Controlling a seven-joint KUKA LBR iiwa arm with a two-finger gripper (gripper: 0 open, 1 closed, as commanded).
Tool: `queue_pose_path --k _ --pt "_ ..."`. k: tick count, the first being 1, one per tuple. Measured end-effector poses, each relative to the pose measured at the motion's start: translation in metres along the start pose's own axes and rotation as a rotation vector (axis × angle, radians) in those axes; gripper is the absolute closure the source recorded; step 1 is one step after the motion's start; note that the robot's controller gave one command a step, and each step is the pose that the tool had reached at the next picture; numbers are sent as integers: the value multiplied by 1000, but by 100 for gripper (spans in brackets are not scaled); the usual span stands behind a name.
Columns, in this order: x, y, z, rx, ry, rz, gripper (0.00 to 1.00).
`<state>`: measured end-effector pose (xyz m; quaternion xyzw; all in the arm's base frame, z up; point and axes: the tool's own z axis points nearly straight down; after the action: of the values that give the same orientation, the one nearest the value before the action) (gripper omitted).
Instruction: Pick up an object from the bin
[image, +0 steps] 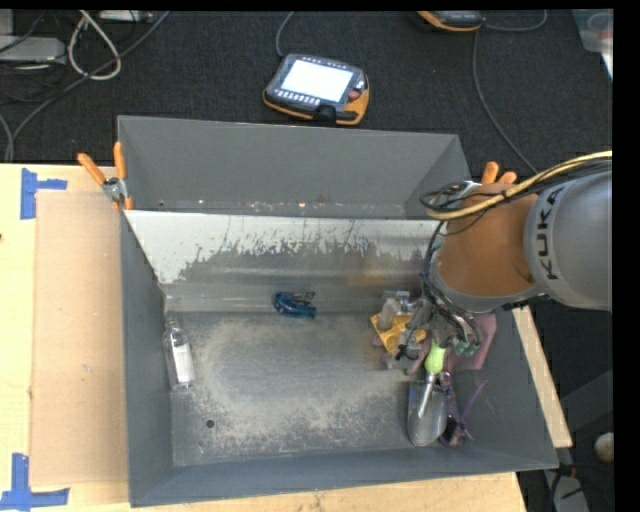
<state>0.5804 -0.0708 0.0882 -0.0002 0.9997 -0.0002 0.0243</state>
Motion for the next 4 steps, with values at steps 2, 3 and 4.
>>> queue_pose_path --k 2,3,4 --pt "-12 37 -103 -3 25 -103 100" --pt "-11 34 -104 -4 37 -78 100" --pt "-9 28 -79 -6 33 -184 100"
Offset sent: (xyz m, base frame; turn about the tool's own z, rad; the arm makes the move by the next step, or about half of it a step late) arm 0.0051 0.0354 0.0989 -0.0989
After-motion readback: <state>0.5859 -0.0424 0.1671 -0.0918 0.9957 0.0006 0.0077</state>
